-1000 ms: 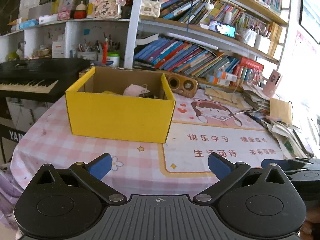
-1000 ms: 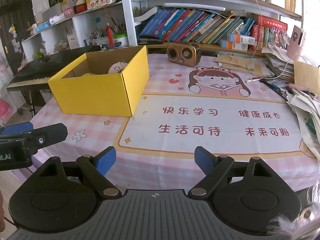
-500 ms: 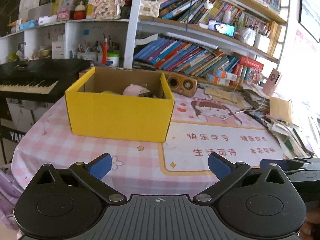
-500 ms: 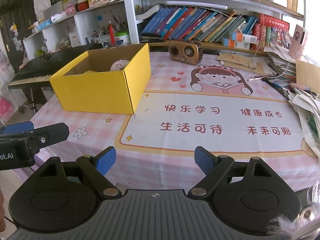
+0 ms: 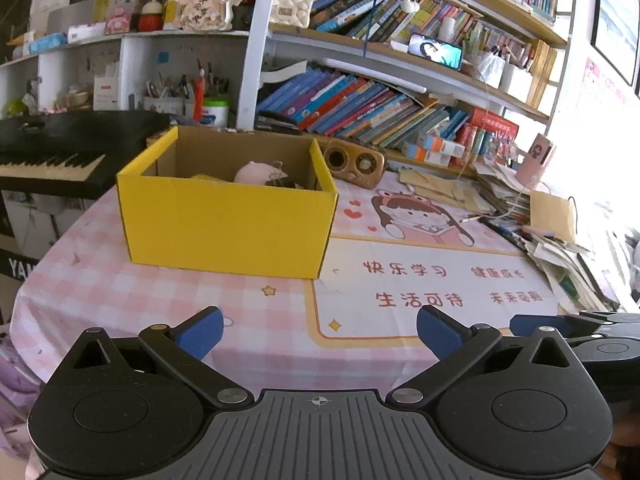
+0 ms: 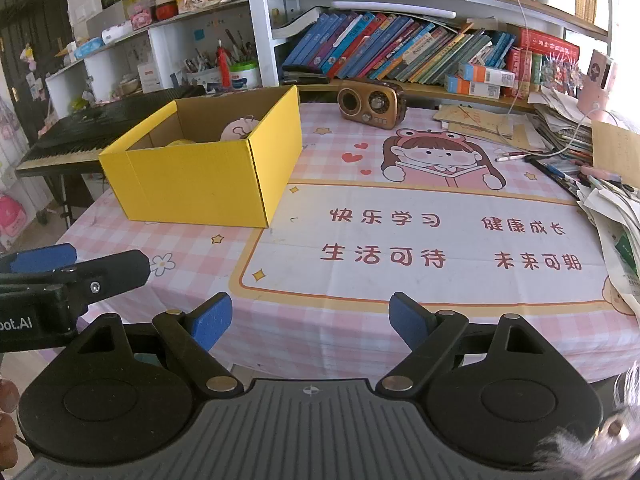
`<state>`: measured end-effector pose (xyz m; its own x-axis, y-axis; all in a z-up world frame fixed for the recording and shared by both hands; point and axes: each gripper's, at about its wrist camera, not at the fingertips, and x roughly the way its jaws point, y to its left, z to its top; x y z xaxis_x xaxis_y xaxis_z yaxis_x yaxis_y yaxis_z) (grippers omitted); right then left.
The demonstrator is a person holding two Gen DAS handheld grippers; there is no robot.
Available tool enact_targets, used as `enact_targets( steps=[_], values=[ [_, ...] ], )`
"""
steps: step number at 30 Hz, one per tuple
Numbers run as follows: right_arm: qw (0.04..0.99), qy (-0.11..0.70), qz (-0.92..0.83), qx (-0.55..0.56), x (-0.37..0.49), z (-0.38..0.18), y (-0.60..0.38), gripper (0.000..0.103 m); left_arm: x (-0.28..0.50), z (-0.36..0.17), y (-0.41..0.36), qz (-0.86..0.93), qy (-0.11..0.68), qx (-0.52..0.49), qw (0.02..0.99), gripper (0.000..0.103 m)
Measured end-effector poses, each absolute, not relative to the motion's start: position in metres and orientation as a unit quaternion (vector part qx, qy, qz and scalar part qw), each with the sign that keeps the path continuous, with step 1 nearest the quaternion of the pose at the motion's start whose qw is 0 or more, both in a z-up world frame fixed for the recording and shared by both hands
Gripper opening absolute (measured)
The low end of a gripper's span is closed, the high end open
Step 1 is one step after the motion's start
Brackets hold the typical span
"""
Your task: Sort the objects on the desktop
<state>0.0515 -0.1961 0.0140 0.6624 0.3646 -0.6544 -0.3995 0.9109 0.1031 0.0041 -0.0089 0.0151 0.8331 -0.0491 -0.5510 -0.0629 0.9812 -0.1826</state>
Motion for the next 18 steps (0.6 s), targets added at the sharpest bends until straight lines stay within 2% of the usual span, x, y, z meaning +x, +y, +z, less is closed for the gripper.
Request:
enact_targets(
  steps=[18],
  values=[
    [0.908,0.363,0.206,-0.029,0.0567,0.0110,-0.1916,0.085,0.0092,0.0065,0.0010,0.036,0.307,-0.106,0.945,0.103]
  ],
)
